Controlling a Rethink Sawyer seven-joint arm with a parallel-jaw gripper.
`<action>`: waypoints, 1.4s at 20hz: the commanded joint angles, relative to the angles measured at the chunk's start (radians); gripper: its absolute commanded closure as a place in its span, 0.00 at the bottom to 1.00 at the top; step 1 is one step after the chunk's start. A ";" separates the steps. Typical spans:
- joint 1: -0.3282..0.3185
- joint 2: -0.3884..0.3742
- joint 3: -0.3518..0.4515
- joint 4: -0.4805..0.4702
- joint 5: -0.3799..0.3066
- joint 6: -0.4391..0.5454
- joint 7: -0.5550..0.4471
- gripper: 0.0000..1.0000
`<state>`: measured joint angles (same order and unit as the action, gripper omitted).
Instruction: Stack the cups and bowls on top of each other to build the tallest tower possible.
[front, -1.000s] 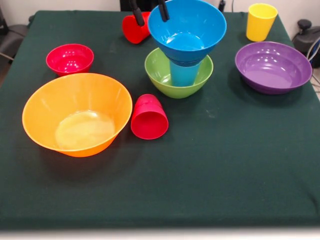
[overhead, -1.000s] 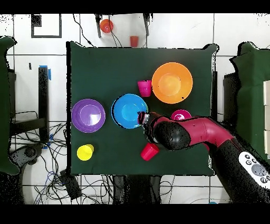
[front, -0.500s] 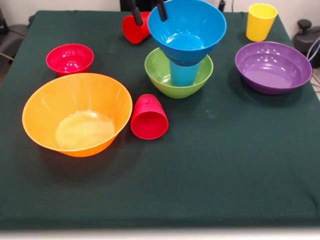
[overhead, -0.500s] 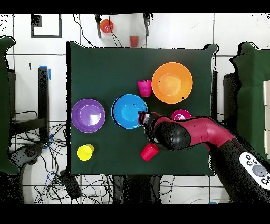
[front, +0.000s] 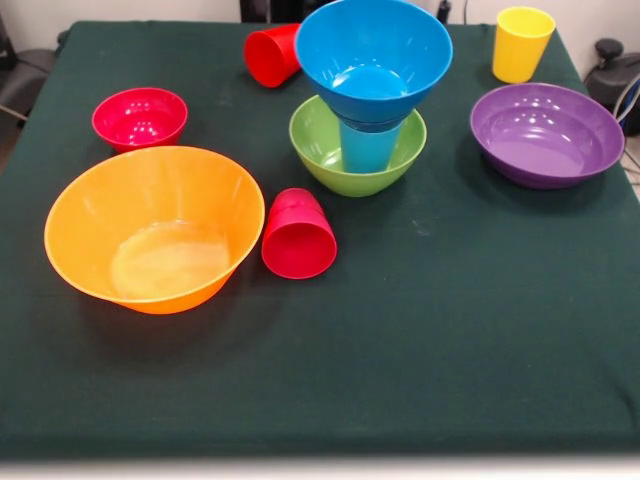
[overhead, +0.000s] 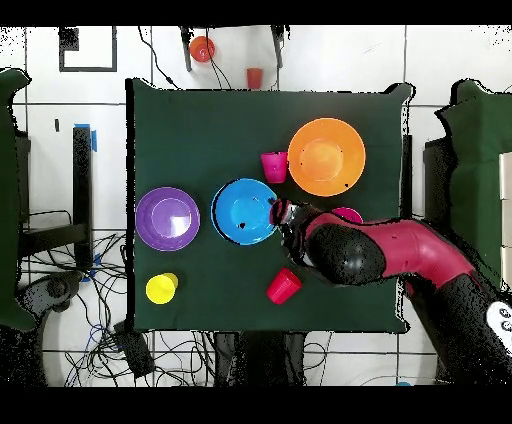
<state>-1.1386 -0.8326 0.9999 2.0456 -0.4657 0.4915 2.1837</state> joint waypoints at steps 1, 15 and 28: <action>-0.013 -0.191 0.159 0.023 0.158 0.194 -0.120 0.00; 0.074 -0.284 0.129 -0.255 0.325 0.440 -0.107 0.00; 0.264 -0.123 -0.038 -0.544 0.190 0.559 -0.124 0.00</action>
<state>-0.9375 -1.0757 1.0803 1.6060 -0.1738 0.9529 2.1837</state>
